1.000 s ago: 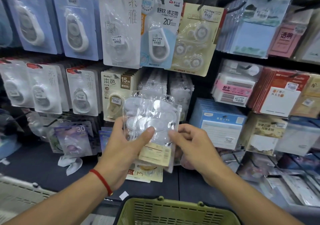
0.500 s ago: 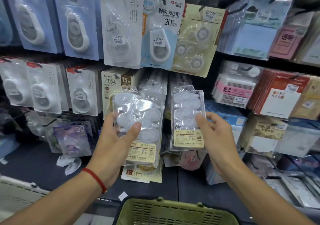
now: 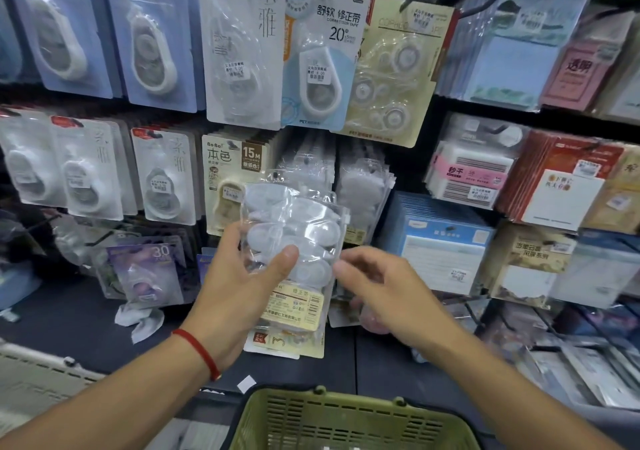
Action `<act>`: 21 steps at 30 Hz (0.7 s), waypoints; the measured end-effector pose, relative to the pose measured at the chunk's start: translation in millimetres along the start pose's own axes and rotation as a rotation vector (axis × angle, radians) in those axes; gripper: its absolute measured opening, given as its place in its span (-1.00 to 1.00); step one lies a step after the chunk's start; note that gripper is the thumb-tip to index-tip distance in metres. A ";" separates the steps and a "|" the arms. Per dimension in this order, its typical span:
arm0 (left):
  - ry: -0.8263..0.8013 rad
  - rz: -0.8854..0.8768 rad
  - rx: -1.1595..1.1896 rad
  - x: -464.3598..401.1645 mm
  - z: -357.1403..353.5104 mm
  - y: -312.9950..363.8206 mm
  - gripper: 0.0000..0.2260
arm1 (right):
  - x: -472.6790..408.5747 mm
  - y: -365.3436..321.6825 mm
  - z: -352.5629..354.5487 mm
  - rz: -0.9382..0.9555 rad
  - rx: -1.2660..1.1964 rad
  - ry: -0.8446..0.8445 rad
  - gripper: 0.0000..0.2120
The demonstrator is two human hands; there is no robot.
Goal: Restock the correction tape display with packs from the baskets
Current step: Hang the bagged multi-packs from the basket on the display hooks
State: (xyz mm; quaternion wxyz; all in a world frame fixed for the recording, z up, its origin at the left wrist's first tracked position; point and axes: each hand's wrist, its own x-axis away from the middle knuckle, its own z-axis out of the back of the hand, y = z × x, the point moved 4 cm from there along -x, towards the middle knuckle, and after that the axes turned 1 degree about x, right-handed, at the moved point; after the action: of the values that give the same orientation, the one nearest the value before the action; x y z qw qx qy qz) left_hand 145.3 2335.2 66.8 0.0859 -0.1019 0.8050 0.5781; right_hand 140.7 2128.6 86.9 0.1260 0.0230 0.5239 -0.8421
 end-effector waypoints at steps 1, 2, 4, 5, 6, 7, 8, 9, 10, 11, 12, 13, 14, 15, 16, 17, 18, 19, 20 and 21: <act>-0.016 -0.004 -0.001 0.6 -2.3 -0.4 -0.46 | 1.0 1.3 -6.7 -0.002 -0.037 -0.033 -0.86; -0.024 -0.008 0.004 1.3 -4.1 -0.5 -0.44 | 1.2 3.1 -10.2 -0.015 -0.082 -0.029 -0.88; -0.018 -0.024 0.008 1.1 -5.2 0.2 -0.41 | 0.9 5.3 -9.7 -0.055 -0.197 0.038 -0.93; -0.009 -0.031 -0.003 0.6 -5.2 1.4 -0.43 | 0.6 6.2 -6.1 -0.071 -0.227 0.092 -0.93; 0.001 -0.035 -0.021 -0.2 -4.2 2.9 -0.49 | 0.1 7.5 -1.3 -0.079 -0.230 0.154 -0.93; 0.009 -0.036 -0.035 -1.3 -2.7 4.2 -0.57 | -0.4 8.2 4.2 -0.078 -0.229 0.217 -0.92; 0.014 -0.032 -0.042 -2.2 -1.2 5.0 -0.64 | -0.3 8.5 9.3 -0.067 -0.233 0.277 -0.91; 0.015 -0.029 -0.048 -3.0 0.3 5.7 -0.68 | -0.2 9.0 14.6 -0.055 -0.240 0.327 -0.91; 0.017 -0.027 -0.054 -3.4 2.2 5.7 -0.68 | -0.1 9.9 19.1 -0.047 -0.246 0.362 -0.90; 0.020 -0.027 -0.058 -3.9 3.8 5.5 -0.68 | -0.2 10.4 22.9 -0.045 -0.253 0.381 -0.89; 0.021 -0.030 -0.059 -3.9 4.8 5.7 -0.66 | -0.5 10.4 25.6 -0.046 -0.260 0.387 -0.88; 0.021 -0.033 -0.055 -4.0 5.3 6.2 -0.65 | -0.6 10.2 27.1 -0.048 -0.266 0.386 -0.87; 0.020 -0.036 -0.048 -4.0 5.8 6.2 -0.63 | -1.2 10.1 28.3 -0.048 -0.270 0.383 -0.86; 0.019 -0.039 -0.041 -4.1 6.2 6.0 -0.61 | -1.3 9.5 28.9 -0.046 -0.274 0.383 -0.86; 0.018 -0.040 -0.038 -4.2 6.6 6.1 -0.59 | -1.4 8.4 29.4 -0.040 -0.275 0.385 -0.86; 0.019 -0.039 -0.039 -4.1 6.9 6.1 -0.55 | -1.3 7.1 30.1 -0.031 -0.274 0.387 -0.86; 0.021 -0.038 -0.044 -4.2 7.5 5.1 -0.52 | -1.0 5.7 30.3 -0.022 -0.273 0.391 -0.87; 0.023 -0.040 -0.048 -4.1 8.0 4.6 -0.51 | -0.7 4.7 30.3 -0.015 -0.279 0.397 -0.88; 0.025 -0.042 -0.051 -3.9 7.9 4.7 -0.52 | -0.2 4.1 30.1 -0.010 -0.288 0.403 -0.88; 0.029 -0.041 -0.055 -3.5 7.5 5.0 -0.54 | 0.5 3.6 29.8 -0.010 -0.295 0.409 -0.88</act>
State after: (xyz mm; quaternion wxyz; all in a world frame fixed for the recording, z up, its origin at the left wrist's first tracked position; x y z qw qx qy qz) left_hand 147.5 2344.0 69.9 0.0831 -0.1292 0.7876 0.5967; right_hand 143.8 2100.5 97.1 0.0152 0.1719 0.6559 -0.7349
